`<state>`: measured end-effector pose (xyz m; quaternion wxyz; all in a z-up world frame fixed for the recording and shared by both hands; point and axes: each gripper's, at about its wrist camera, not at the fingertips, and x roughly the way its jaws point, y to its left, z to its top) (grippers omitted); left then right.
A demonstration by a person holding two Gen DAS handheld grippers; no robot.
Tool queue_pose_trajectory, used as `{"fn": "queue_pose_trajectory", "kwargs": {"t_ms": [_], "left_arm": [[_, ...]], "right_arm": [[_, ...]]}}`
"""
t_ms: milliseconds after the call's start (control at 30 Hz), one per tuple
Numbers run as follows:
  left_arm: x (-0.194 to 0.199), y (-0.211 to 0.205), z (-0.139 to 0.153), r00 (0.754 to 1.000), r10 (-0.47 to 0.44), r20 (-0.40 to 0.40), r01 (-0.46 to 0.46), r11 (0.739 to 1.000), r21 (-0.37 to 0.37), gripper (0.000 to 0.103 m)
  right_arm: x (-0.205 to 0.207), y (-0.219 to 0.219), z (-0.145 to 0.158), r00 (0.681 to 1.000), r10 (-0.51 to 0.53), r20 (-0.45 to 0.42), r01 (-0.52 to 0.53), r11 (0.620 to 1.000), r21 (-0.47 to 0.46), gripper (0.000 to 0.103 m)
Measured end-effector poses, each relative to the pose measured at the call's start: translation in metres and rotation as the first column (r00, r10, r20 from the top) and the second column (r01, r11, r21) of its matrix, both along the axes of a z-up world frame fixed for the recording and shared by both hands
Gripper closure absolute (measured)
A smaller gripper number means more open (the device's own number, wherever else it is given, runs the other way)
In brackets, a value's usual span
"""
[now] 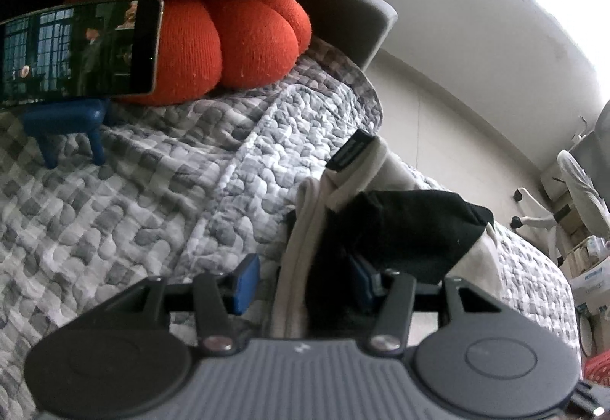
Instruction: Fold clothes
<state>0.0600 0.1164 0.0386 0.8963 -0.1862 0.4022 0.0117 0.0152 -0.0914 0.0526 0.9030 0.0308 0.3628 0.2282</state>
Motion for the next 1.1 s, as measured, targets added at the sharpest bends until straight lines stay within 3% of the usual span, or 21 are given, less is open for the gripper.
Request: {"fn": "queue_pose_trajectory", "kwargs": {"t_ms": [300, 500, 767, 933, 1100], "left_arm": [[-0.003, 0.003, 0.004, 1.0, -0.01, 0.002, 0.01, 1.0, -0.003, 0.05], [-0.004, 0.005, 0.006, 1.0, -0.016, 0.006, 0.016, 1.0, -0.004, 0.05], [-0.006, 0.007, 0.008, 1.0, -0.017, 0.004, 0.017, 1.0, 0.005, 0.05], [-0.014, 0.012, 0.019, 0.999, 0.019, 0.039, -0.02, 0.999, 0.025, 0.054], [-0.02, 0.013, 0.021, 0.998, -0.001, 0.065, -0.001, 1.0, 0.016, 0.054]], "right_arm": [[0.002, 0.018, -0.007, 0.999, 0.039, -0.019, -0.04, 0.999, -0.034, 0.059], [-0.002, 0.026, 0.0, 0.996, 0.08, 0.033, -0.08, 0.997, 0.009, 0.06], [0.005, 0.055, -0.015, 0.993, 0.115, -0.022, -0.116, 0.99, -0.082, 0.058], [0.007, 0.049, -0.014, 0.993, 0.113, -0.039, -0.115, 0.991, -0.061, 0.058], [0.006, 0.05, -0.013, 0.993, 0.115, -0.036, -0.117, 0.991, -0.068, 0.058]]}}
